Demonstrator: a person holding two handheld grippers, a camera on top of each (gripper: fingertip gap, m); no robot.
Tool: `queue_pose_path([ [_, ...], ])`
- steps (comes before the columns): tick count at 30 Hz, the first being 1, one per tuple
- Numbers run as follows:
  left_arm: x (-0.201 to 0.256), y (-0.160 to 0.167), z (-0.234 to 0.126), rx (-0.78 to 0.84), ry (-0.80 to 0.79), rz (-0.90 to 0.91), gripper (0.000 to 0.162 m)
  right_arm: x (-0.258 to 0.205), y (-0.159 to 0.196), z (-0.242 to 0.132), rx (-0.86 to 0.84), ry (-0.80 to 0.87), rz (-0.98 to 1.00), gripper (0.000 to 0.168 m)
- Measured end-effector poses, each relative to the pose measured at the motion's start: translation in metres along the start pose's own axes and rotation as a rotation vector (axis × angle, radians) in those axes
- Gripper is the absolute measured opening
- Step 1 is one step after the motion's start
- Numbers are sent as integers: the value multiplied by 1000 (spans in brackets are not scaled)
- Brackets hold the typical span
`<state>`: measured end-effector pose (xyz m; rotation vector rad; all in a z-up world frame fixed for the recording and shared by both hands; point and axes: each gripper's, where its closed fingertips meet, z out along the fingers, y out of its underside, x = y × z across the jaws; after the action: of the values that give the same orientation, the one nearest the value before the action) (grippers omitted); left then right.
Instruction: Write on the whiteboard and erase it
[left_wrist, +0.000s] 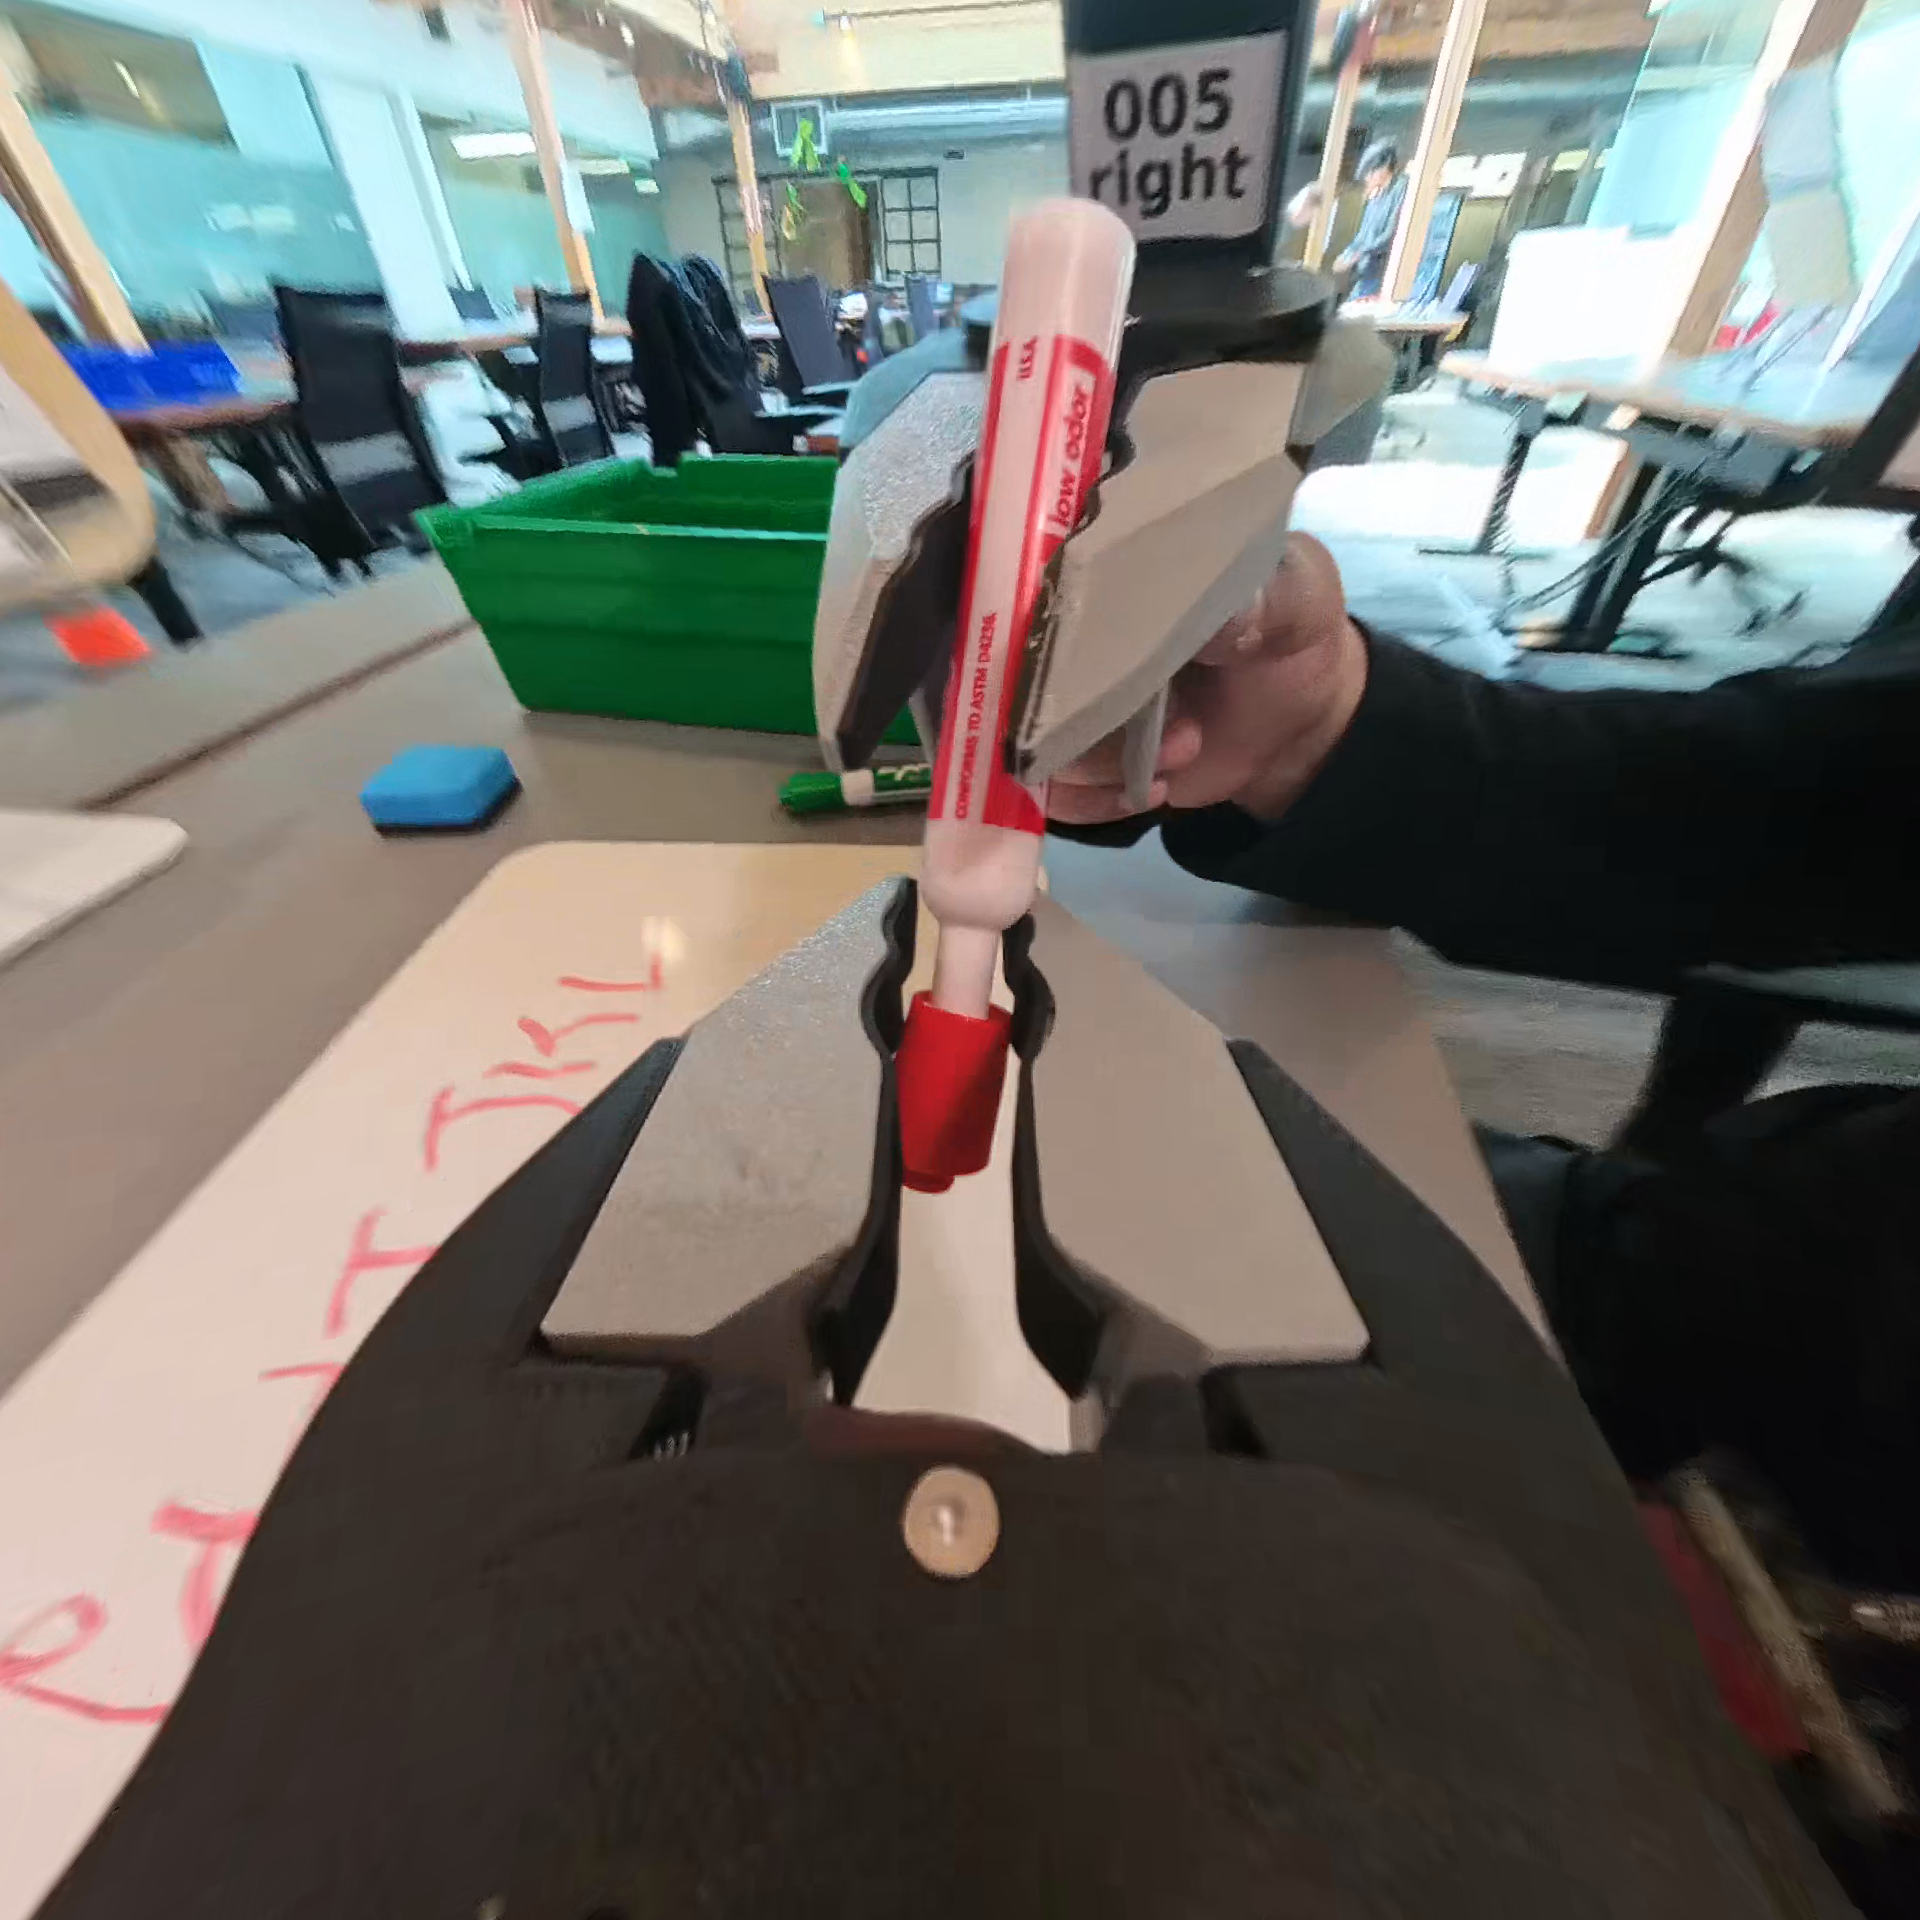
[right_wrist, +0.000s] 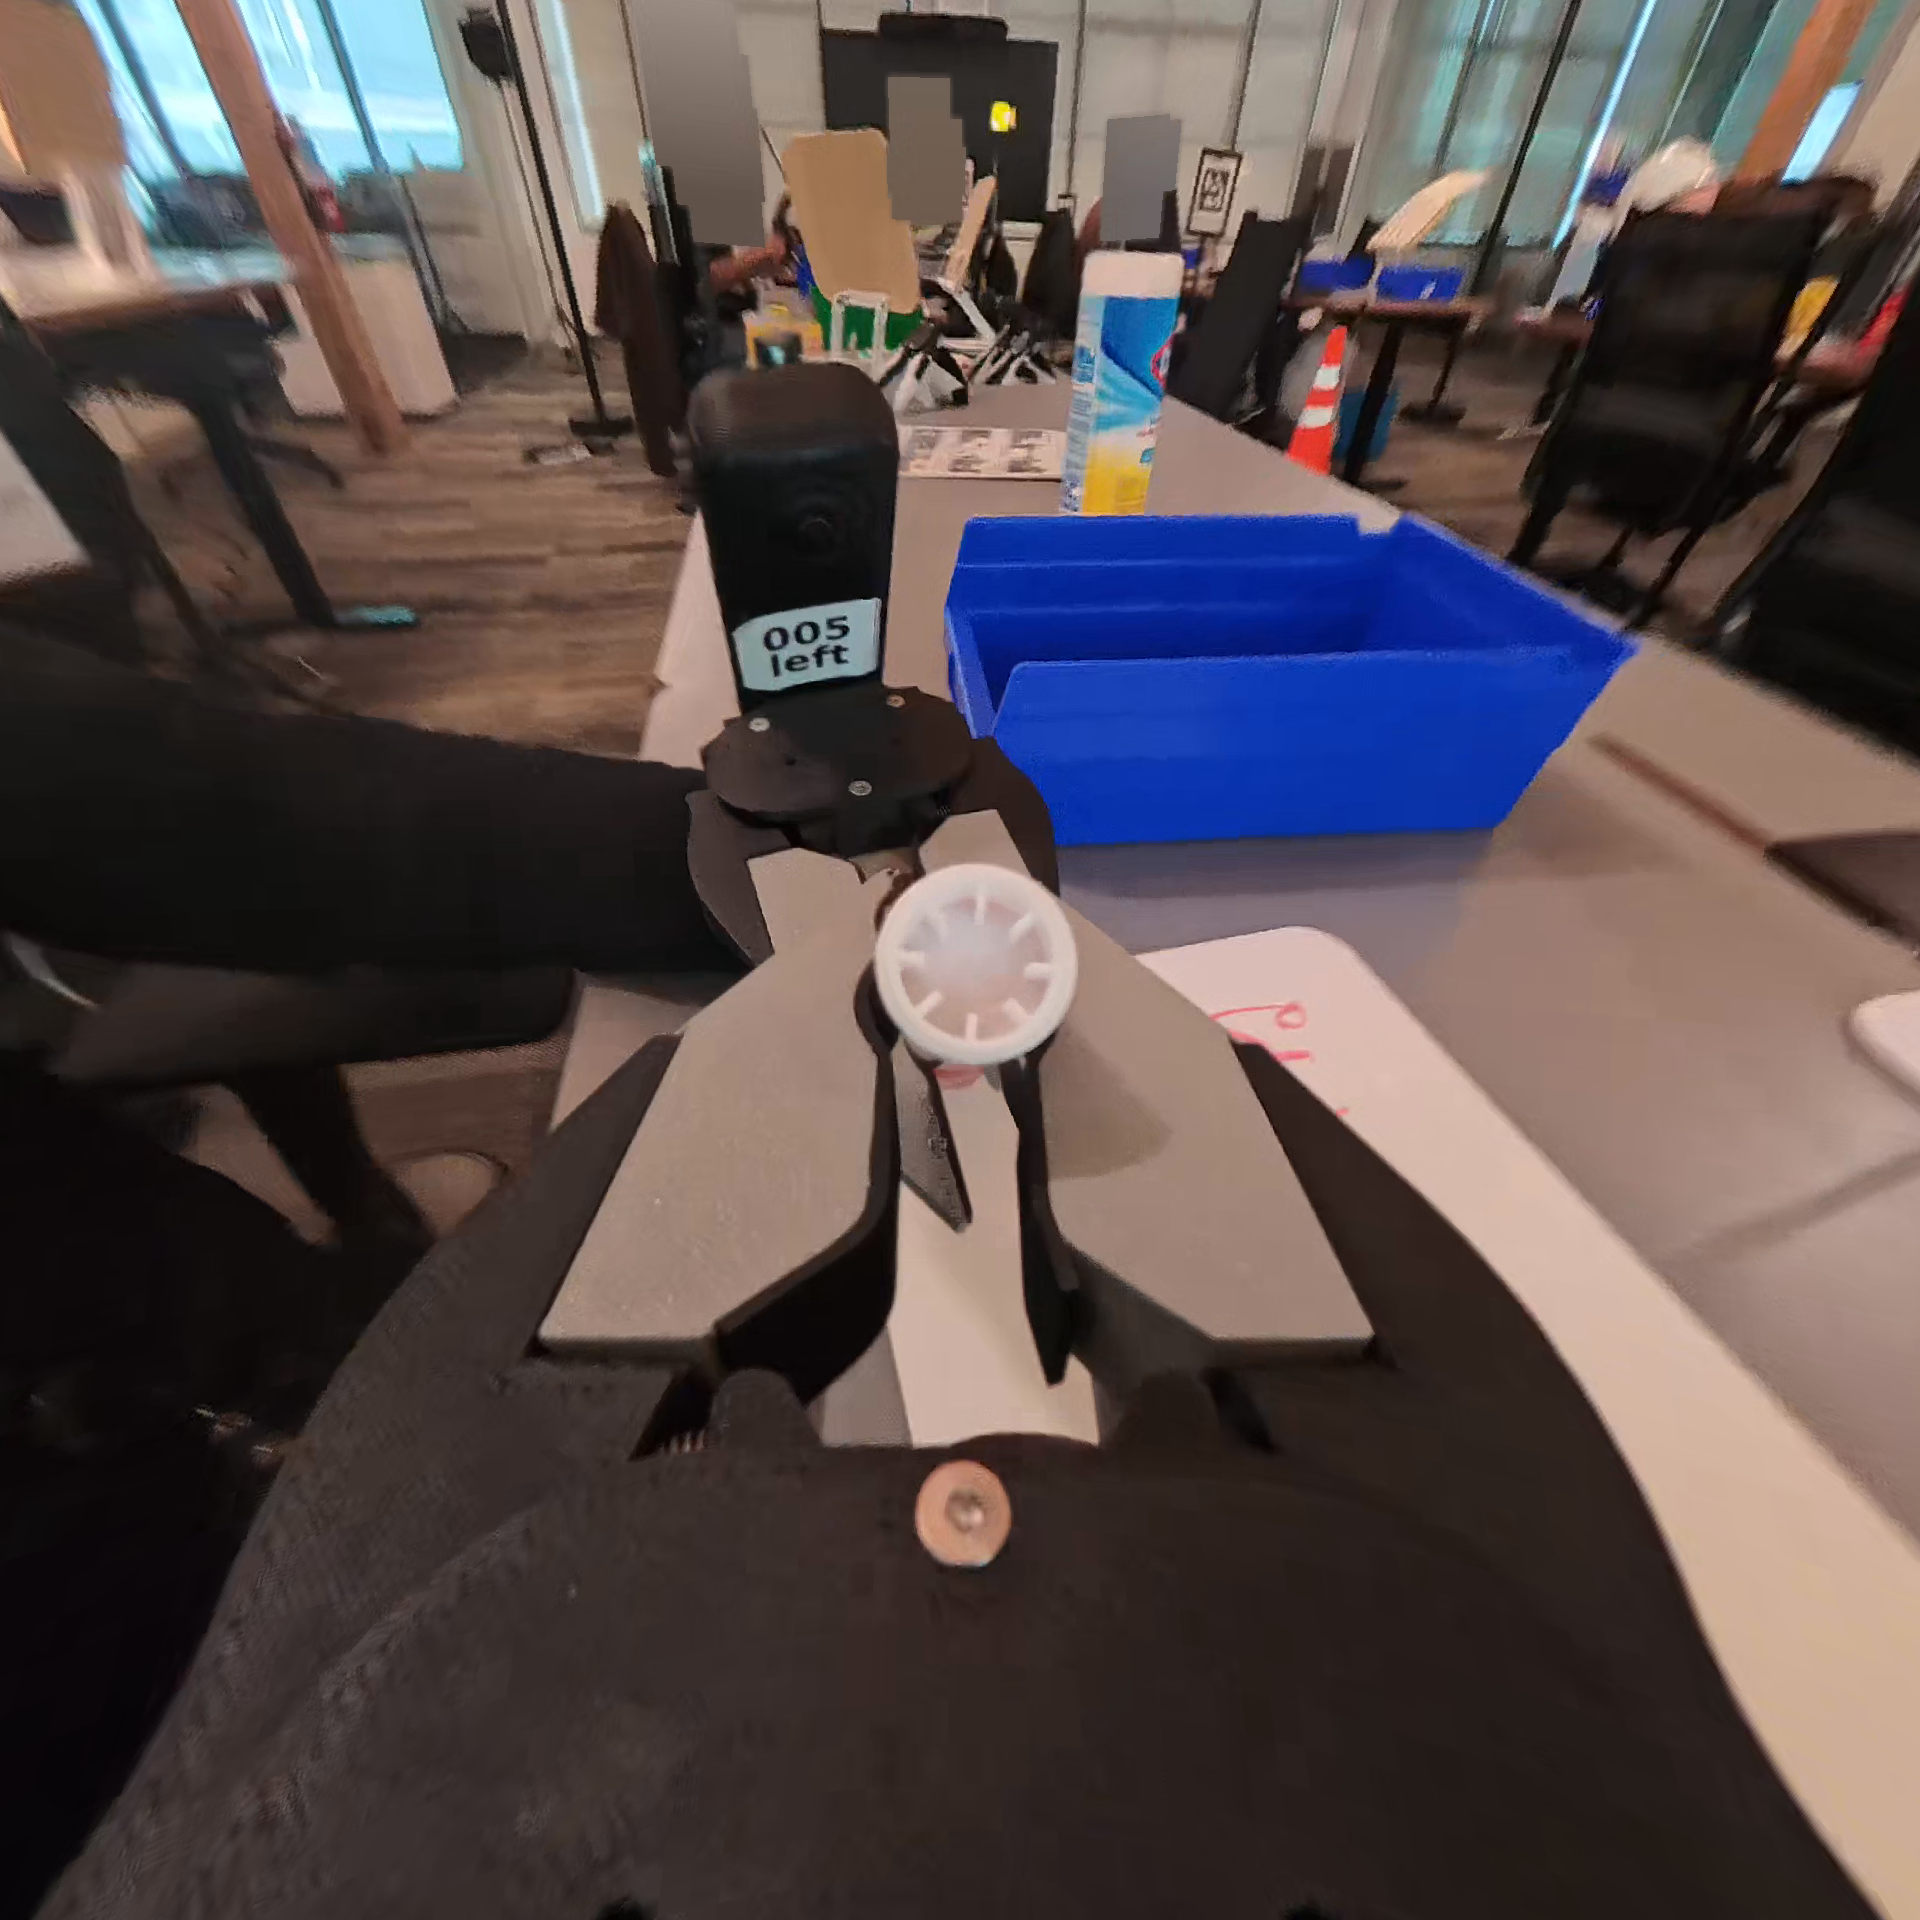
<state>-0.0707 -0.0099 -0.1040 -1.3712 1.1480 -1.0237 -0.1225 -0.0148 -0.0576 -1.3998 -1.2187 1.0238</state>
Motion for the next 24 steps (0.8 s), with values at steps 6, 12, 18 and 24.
queue_pose_path([
  [6, -21, -3, -1, 28, 62, -200, 13, 30, 5, 12, 16, -145, 286, 15],
  [12, -43, 14, 7, -57, 35, -354, 15, 54, 25, 21, -84, -85, 289, 15],
  [18, -41, 21, 14, -118, -9, -322, 12, 54, 29, 23, -14, -149, 411, 15],
  [24, -45, 21, 15, -116, -21, -332, 14, 58, 31, 21, -6, -107, 376, 15],
])
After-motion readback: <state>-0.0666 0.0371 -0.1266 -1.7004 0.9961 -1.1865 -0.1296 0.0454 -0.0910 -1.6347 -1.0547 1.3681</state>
